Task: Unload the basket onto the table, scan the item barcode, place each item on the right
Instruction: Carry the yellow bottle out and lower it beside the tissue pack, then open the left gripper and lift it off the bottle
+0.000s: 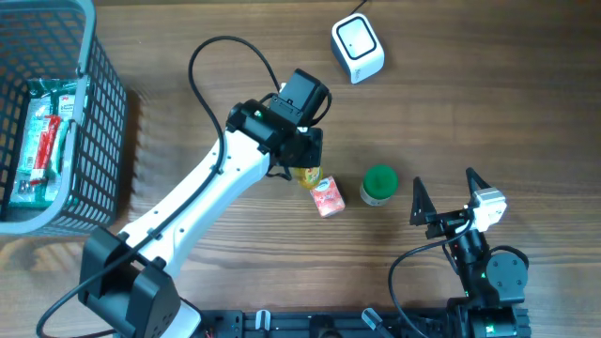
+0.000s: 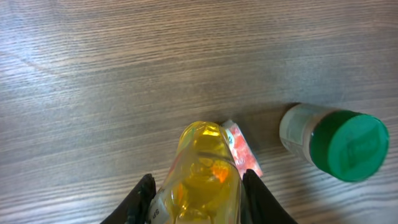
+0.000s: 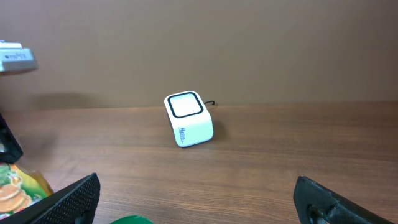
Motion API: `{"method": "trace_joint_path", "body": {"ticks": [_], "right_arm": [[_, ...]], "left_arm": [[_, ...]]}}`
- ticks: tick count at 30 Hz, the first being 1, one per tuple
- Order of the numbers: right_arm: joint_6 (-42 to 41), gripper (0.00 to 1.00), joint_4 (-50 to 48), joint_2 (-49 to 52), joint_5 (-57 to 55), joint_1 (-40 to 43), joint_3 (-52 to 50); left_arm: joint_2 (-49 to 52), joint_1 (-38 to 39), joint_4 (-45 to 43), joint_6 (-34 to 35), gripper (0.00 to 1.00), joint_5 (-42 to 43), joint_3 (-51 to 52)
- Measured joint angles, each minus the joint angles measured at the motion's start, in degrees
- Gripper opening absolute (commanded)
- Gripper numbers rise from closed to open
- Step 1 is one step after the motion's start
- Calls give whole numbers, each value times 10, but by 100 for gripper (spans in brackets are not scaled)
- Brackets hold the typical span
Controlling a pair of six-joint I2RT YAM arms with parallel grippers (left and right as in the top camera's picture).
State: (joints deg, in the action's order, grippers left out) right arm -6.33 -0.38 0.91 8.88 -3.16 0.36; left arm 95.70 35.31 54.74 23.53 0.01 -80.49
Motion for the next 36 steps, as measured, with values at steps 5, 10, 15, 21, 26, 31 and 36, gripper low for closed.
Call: {"method": "trace_joint_path", "body": {"ticks": [5, 10, 15, 21, 26, 31, 36], "right_arm": [[0, 100, 0, 0, 0, 0, 0], [0, 100, 0, 0, 0, 0, 0], [0, 100, 0, 0, 0, 0, 0], [0, 100, 0, 0, 0, 0, 0], [0, 100, 0, 0, 0, 0, 0], [0, 100, 0, 0, 0, 0, 0], [0, 100, 0, 0, 0, 0, 0]], "left_arm": [[0, 0, -37, 0, 10, -33, 20], [0, 0, -63, 0, 9, -48, 37], [0, 0, -77, -1, 9, -77, 52], [0, 0, -84, -3, 9, -92, 61], [0, 0, -85, -3, 9, -92, 75], [0, 0, -85, -3, 14, -92, 77], [0, 0, -85, -3, 14, -92, 77]]}}
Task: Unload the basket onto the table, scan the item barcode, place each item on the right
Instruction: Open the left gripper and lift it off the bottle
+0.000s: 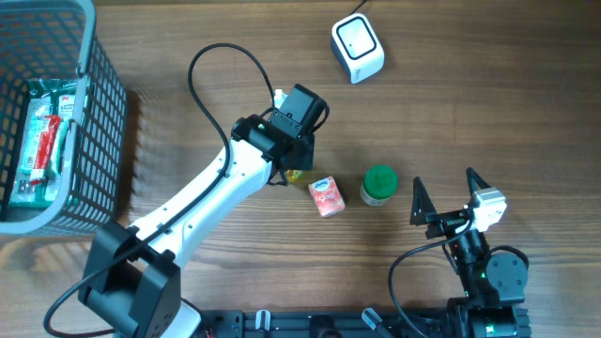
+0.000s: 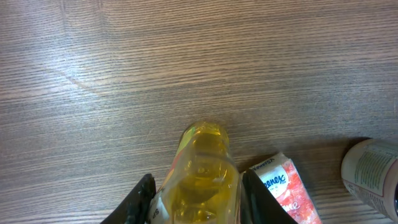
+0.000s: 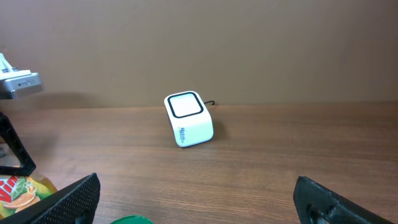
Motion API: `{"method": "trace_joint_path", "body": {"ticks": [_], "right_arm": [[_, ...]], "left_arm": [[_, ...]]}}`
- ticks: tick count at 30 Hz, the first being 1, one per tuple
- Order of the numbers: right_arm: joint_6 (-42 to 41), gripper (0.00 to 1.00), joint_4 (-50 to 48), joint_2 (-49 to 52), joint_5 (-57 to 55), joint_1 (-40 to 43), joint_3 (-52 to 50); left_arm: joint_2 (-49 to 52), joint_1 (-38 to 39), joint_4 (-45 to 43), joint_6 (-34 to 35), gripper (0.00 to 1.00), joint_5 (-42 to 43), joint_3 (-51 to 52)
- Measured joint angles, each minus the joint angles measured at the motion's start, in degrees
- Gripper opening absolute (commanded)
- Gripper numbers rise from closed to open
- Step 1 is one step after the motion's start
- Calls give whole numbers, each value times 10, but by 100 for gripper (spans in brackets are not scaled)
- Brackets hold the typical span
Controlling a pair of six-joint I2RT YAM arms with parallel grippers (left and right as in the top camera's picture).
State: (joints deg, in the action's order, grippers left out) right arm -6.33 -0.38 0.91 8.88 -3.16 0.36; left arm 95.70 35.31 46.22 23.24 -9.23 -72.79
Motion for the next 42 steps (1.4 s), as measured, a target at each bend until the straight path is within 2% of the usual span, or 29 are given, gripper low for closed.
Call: {"method": "trace_joint_path", "body": {"ticks": [15, 29, 36, 39, 41, 42], "right_arm": [[0, 100, 0, 0, 0, 0, 0], [0, 100, 0, 0, 0, 0, 0], [0, 100, 0, 0, 0, 0, 0], [0, 100, 0, 0, 0, 0, 0], [0, 100, 0, 0, 0, 0, 0], [0, 100, 0, 0, 0, 0, 0]], "left_arm": [[0, 0, 0, 0, 13, 0, 0], [4, 0, 0, 0, 19, 0, 0], [4, 0, 0, -1, 32, 0, 0], [4, 0, 0, -1, 50, 0, 0], [4, 0, 0, -3, 56, 0, 0], [4, 0, 0, -5, 64, 0, 0]]}}
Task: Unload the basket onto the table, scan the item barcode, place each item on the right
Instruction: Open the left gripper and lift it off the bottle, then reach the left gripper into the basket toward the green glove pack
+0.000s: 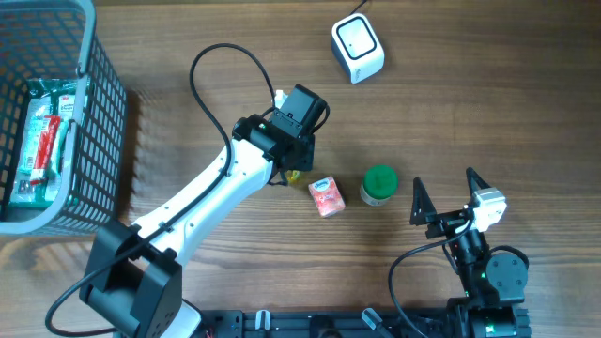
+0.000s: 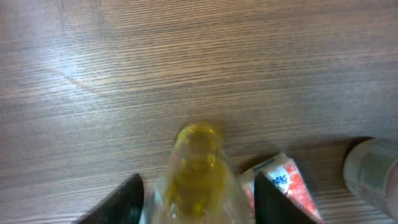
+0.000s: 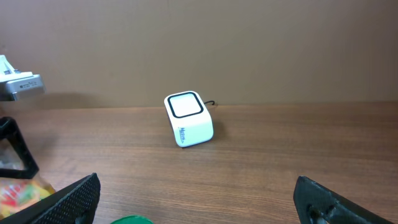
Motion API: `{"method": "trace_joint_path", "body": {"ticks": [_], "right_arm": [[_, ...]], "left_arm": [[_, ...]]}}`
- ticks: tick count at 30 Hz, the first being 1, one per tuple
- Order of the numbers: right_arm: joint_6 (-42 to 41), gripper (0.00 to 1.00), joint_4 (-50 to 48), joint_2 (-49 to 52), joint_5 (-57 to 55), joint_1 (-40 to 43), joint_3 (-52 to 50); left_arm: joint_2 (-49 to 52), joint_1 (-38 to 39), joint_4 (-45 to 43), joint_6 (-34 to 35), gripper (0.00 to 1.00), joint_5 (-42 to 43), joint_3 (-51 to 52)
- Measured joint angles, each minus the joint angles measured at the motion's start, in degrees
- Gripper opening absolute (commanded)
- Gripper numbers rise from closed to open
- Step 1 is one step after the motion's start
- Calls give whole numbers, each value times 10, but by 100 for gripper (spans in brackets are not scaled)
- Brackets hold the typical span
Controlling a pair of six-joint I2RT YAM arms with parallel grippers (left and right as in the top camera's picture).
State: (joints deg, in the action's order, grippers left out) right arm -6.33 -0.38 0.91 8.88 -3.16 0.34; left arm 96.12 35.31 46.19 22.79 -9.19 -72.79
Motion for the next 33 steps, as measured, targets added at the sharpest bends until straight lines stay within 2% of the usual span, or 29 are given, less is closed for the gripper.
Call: {"method": "trace_joint_path", "body": {"ticks": [2, 7, 9, 15, 28, 33], "right_arm": [[0, 100, 0, 0, 0, 0, 0], [0, 100, 0, 0, 0, 0, 0], [0, 100, 0, 0, 0, 0, 0], [0, 100, 0, 0, 0, 0, 0], [0, 100, 0, 0, 0, 0, 0], [0, 100, 0, 0, 0, 0, 0]], "left_arm": [[0, 0, 0, 1, 75, 0, 0], [0, 0, 0, 2, 86, 5, 0], [0, 0, 0, 0, 98, 5, 0], [0, 0, 0, -19, 100, 7, -6], [-44, -5, 27, -50, 100, 7, -115], [-45, -54, 110, -86, 100, 8, -230]]}}
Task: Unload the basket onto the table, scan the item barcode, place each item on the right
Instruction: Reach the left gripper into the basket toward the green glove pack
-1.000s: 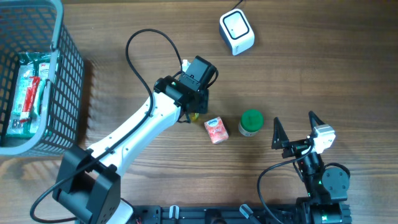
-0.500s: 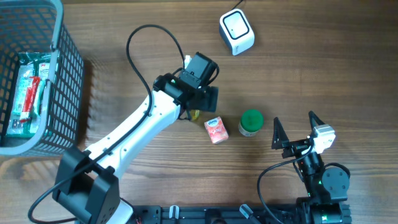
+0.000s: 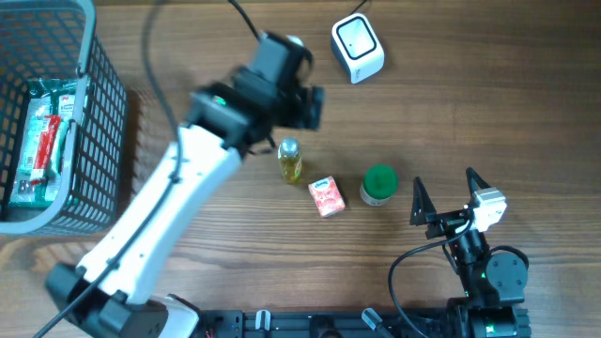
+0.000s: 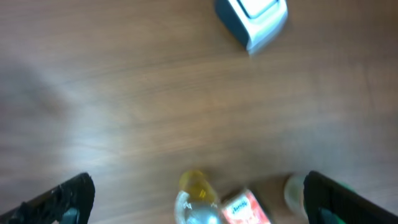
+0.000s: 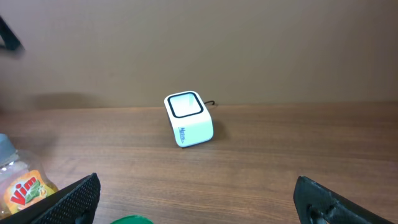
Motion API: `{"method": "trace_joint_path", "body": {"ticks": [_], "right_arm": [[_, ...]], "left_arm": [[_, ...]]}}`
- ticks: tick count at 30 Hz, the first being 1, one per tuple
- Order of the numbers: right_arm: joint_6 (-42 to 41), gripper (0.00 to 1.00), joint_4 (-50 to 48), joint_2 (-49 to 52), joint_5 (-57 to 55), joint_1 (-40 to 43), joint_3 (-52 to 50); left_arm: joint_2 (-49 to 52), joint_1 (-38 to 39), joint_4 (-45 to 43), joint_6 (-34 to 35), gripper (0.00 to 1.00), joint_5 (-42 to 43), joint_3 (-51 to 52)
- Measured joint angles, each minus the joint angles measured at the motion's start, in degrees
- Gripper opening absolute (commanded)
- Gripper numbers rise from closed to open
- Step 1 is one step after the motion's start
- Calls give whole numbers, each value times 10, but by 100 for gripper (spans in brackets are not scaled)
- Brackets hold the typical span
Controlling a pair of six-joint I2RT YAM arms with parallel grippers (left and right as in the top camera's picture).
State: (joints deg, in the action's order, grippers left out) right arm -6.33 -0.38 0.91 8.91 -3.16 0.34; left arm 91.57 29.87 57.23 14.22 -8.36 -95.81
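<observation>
A small bottle of yellow drink [image 3: 289,161] stands upright on the wooden table, free of any gripper. High above it, my left gripper [image 4: 199,199] is wide open and blurred; its black fingers [image 4: 62,198] sit at the bottom corners of the left wrist view. The white barcode scanner [image 3: 357,49] sits at the far right, window up, also seen in the right wrist view as the scanner [image 5: 188,118]. My right gripper [image 3: 443,193] rests open and empty at the near right, facing the scanner.
A pink carton [image 3: 326,196] lies just right of the bottle, and a green-capped jar [image 3: 379,185] stands beyond it. A grey wire basket [image 3: 103,103] at the left holds a packaged item [image 3: 42,141]. The left arm's cable [image 3: 150,38] loops above the table.
My left gripper was low, with its jaws loosely around the bottle; now it is high above the table and wide open. The bottle stands alone where it was. The right arm has not moved.
My left gripper was shut on the yellow bottle right beside the pink carton. Then the bottle was a little farther from the carton, still gripped. Then the jaws stood apart from its sides. Now the gripper is up and away, and the bottle stands by itself.
</observation>
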Motion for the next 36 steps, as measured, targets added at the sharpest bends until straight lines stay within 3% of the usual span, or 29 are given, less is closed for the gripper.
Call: {"method": "trace_joint_path", "body": {"ticks": [4, 8, 14, 19, 25, 36], "right_arm": [[0, 100, 0, 0, 0, 0, 0], [0, 100, 0, 0, 0, 0, 0], [0, 100, 0, 0, 0, 0, 0], [0, 100, 0, 0, 0, 0, 0], [0, 100, 0, 0, 0, 0, 0], [0, 100, 0, 0, 0, 0, 0]], "left_arm": [[0, -85, 42, -23, 100, -4, -141], [-6, -220, 43, -35, 100, -10, -266], [-13, -432, 22, -62, 100, -17, -302], [24, -550, 24, -88, 100, -14, -300], [108, -625, 30, -144, 100, 3, -264], [243, -663, 29, -314, 100, 33, -182]]}}
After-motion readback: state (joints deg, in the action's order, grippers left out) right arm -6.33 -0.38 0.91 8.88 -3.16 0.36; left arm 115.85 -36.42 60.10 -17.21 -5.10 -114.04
